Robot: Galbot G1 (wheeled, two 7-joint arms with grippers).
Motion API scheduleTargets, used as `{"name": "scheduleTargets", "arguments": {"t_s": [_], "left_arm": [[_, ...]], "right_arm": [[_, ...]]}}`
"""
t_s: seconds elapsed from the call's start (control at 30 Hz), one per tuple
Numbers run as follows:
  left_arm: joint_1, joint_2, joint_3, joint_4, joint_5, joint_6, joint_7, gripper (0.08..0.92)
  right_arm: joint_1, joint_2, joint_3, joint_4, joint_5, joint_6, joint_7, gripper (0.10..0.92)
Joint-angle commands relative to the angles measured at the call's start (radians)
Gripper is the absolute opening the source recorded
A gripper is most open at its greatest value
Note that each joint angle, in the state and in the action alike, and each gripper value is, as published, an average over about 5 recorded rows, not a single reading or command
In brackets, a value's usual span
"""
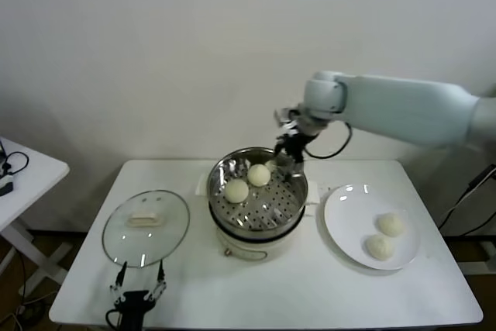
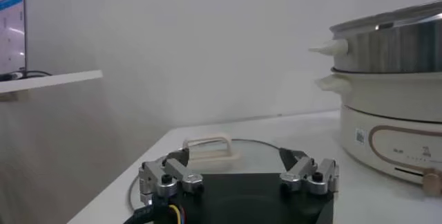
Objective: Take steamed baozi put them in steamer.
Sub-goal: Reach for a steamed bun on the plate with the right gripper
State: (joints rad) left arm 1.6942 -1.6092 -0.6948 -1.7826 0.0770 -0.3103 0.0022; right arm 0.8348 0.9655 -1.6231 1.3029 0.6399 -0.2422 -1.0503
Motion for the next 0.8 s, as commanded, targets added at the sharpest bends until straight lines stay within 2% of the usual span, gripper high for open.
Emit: {"name": "scheduleTargets", "arguments": {"t_s": [0.03,0.3,0.53,0.8], "left_arm": [[0.000,-0.009,0.001,0.002,-0.001,-0.002,0.000,0.823],[-0.002,-0.013,0.000,0.007,0.005,0.001,0.000,0.823],[0.006,-0.016,-0.001,0.014,0.017,0.001,-0.002,0.823],[0.006,-0.017,0.002,0.021,0.028,0.002,-0.002,0.823]], "right_arm": [[-0.008,-0.357,-0.121,0.047,-0.265,0.173,-0.095,0.823],[-0.365,-0.496,0.132,0.057,-0.466,0.112,-0.014,0.823],[-0.597,-0.517,0.323,0.035,-0.529,0.098,-0.001,0.823],[-0.672,-0.480,0.405,0.006,-0.533,0.081,0.021,0.823]]}}
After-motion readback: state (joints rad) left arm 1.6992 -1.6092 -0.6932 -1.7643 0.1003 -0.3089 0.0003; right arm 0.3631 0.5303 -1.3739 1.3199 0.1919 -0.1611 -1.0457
